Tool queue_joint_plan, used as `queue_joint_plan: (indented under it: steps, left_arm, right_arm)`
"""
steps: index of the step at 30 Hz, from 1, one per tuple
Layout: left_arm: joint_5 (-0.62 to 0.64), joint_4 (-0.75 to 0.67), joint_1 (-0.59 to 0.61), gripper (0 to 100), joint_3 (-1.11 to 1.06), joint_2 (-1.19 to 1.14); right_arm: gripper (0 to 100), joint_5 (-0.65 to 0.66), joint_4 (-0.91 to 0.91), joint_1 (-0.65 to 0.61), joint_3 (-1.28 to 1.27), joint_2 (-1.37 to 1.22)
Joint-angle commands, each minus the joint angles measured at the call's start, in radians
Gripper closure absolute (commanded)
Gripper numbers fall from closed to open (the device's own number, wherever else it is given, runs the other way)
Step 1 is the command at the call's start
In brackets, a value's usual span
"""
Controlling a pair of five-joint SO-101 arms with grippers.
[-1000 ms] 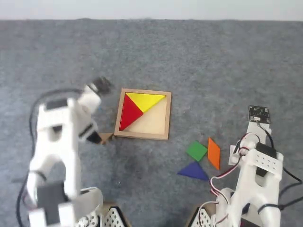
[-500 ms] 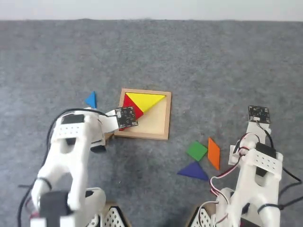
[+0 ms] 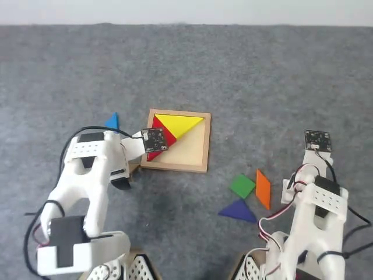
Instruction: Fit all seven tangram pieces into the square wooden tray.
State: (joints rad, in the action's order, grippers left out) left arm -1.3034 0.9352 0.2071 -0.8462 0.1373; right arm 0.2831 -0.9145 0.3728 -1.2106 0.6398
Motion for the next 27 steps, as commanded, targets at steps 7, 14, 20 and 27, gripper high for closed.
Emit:
queue_joint_plan:
  steps: [7,14,20,27]
  left_arm:
    - [-0.003,0.061,-0.074,71,0.101,-0.057]
    - [-0.003,0.252,-0.032,74,0.344,-0.264]
    - [-0.025,0.273,0.003,71,0.363,-0.279]
    - [-0.026,0.250,-0.025,70,0.384,-0.290]
  right_arm:
    - [91.4,0.014,0.018,-0.010,0.006,0.001]
    - [91.4,0.015,0.018,-0.010,0.006,0.001]
    - [91.4,0.015,0.021,-0.010,0.006,0.001]
    - [91.4,0.015,0.021,-0.010,0.006,0.001]
